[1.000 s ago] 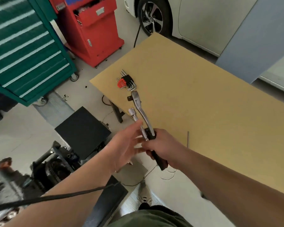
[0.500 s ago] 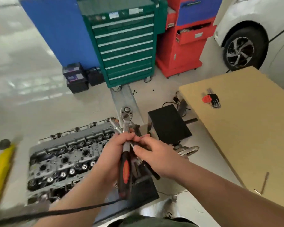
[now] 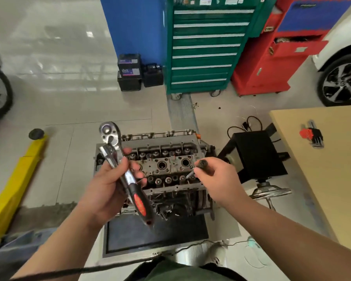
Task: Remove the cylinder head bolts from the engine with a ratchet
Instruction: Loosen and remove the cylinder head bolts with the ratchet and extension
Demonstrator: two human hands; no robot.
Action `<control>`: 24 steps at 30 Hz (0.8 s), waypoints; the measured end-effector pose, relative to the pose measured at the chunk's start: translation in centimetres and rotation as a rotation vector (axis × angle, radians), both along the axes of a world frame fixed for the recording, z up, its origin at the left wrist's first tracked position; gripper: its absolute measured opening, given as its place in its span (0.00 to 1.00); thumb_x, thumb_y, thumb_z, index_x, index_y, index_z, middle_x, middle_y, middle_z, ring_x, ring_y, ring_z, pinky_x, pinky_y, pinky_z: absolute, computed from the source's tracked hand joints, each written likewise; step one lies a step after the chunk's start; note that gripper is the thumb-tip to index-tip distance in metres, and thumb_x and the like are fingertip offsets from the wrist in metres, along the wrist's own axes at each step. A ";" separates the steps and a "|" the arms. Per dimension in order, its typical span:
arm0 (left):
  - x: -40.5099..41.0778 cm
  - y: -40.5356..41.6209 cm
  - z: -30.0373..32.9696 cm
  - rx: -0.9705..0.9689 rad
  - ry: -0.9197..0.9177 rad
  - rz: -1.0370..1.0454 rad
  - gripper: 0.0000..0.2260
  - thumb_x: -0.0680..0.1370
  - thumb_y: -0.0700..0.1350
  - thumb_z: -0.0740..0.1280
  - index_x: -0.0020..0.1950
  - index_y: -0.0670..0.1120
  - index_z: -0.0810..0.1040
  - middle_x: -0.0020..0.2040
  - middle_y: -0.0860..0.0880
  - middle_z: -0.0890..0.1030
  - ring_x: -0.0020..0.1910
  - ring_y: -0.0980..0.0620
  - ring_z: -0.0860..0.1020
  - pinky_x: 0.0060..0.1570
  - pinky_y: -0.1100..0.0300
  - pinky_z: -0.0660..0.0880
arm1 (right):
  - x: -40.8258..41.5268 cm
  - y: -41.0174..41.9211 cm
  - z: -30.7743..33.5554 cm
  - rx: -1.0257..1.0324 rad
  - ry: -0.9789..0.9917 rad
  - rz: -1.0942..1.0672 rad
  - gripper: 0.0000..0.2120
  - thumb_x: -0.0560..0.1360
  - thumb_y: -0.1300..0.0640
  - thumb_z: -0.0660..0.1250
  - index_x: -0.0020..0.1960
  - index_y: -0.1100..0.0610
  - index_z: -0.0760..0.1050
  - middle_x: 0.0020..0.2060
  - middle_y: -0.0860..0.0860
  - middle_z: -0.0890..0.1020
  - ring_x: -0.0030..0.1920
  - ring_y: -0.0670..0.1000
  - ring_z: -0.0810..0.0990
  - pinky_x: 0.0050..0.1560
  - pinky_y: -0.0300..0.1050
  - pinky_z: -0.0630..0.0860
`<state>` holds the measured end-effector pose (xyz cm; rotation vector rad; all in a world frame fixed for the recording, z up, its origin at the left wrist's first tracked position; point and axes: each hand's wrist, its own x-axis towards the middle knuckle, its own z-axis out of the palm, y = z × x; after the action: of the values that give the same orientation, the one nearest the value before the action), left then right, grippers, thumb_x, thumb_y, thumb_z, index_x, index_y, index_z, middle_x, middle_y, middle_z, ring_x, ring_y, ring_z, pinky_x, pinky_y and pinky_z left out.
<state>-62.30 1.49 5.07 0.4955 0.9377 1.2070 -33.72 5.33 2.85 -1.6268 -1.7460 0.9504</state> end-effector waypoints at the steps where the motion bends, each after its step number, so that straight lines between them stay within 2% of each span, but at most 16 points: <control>1: -0.6 -0.2 -0.2 -0.002 0.002 0.005 0.11 0.86 0.42 0.61 0.66 0.50 0.76 0.44 0.45 0.79 0.42 0.46 0.80 0.50 0.46 0.83 | -0.5 0.1 -0.7 0.003 -0.016 -0.007 0.03 0.78 0.53 0.72 0.49 0.46 0.82 0.42 0.40 0.84 0.47 0.40 0.82 0.50 0.36 0.78; 3: -1.6 -0.4 -0.7 -0.020 0.007 0.028 0.11 0.86 0.43 0.60 0.67 0.50 0.75 0.45 0.46 0.80 0.42 0.46 0.81 0.51 0.45 0.83 | -1.6 0.2 -1.9 -0.027 -0.030 -0.013 0.07 0.79 0.53 0.71 0.56 0.44 0.79 0.43 0.41 0.84 0.47 0.39 0.83 0.50 0.37 0.79; 5: -2.7 -0.5 -1.1 -0.044 0.016 0.049 0.11 0.86 0.44 0.61 0.68 0.50 0.75 0.46 0.46 0.81 0.42 0.46 0.81 0.51 0.45 0.83 | -2.4 0.2 -2.9 -0.026 -0.048 -0.009 0.11 0.80 0.53 0.70 0.60 0.42 0.75 0.42 0.40 0.83 0.45 0.36 0.82 0.44 0.32 0.78; 7: -3.9 -0.5 -1.5 -0.063 0.029 0.051 0.13 0.86 0.45 0.61 0.70 0.50 0.75 0.48 0.46 0.82 0.43 0.46 0.82 0.52 0.45 0.83 | -3.1 0.2 -3.8 0.036 -0.107 0.029 0.12 0.80 0.55 0.69 0.59 0.41 0.74 0.41 0.38 0.80 0.42 0.34 0.79 0.40 0.27 0.72; 11: -5.6 -0.1 -2.2 -0.092 -0.004 0.056 0.12 0.87 0.50 0.60 0.69 0.52 0.76 0.51 0.46 0.83 0.44 0.45 0.82 0.55 0.44 0.82 | -4.1 0.0 -6.0 0.085 -0.233 0.123 0.11 0.81 0.56 0.67 0.62 0.46 0.74 0.48 0.37 0.78 0.42 0.35 0.75 0.43 0.24 0.67; 14: -6.1 0.5 -2.4 -0.134 -0.039 0.051 0.13 0.88 0.52 0.60 0.69 0.52 0.77 0.51 0.47 0.82 0.45 0.46 0.82 0.55 0.44 0.82 | -4.8 -0.2 -7.3 0.109 -0.270 0.137 0.12 0.82 0.56 0.65 0.64 0.48 0.74 0.51 0.41 0.80 0.49 0.41 0.77 0.51 0.32 0.73; 16: -6.2 0.8 -2.6 -0.170 -0.019 0.056 0.15 0.87 0.52 0.60 0.73 0.52 0.76 0.51 0.47 0.82 0.44 0.47 0.83 0.50 0.45 0.84 | -5.5 -0.1 -7.5 0.128 -0.315 0.120 0.13 0.82 0.57 0.64 0.66 0.51 0.74 0.55 0.46 0.82 0.55 0.47 0.80 0.54 0.42 0.78; 18: -6.1 1.0 -2.6 -0.181 -0.005 0.056 0.17 0.87 0.52 0.60 0.75 0.51 0.74 0.51 0.48 0.83 0.44 0.47 0.84 0.46 0.47 0.84 | -6.3 0.2 -7.2 0.166 -0.489 0.124 0.16 0.83 0.54 0.63 0.69 0.53 0.73 0.57 0.48 0.81 0.58 0.52 0.79 0.57 0.48 0.77; 20: -5.7 1.0 -2.4 -0.173 -0.009 0.046 0.17 0.87 0.51 0.61 0.76 0.51 0.74 0.52 0.47 0.84 0.44 0.46 0.84 0.46 0.46 0.84 | -7.1 0.1 -7.0 0.180 -0.692 0.131 0.25 0.82 0.45 0.59 0.76 0.53 0.66 0.64 0.49 0.77 0.64 0.54 0.75 0.63 0.52 0.74; 22: -5.2 1.1 -2.2 -0.164 -0.013 0.032 0.17 0.87 0.50 0.61 0.75 0.50 0.74 0.53 0.45 0.84 0.44 0.45 0.84 0.48 0.44 0.84 | -7.4 -0.3 -6.9 0.175 -0.789 0.126 0.34 0.81 0.38 0.54 0.81 0.54 0.55 0.69 0.51 0.72 0.67 0.56 0.71 0.68 0.56 0.71; 24: -4.8 1.2 -2.2 -0.166 -0.007 0.021 0.16 0.87 0.50 0.61 0.75 0.50 0.74 0.54 0.45 0.84 0.45 0.45 0.84 0.52 0.42 0.83 | -7.5 -0.3 -6.9 0.189 -0.850 0.127 0.37 0.81 0.35 0.50 0.83 0.56 0.49 0.72 0.54 0.70 0.68 0.57 0.70 0.67 0.58 0.70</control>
<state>-67.10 2.70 2.89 0.3497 1.0299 1.1378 -41.19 5.06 -4.01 -1.9521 -2.4059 0.0894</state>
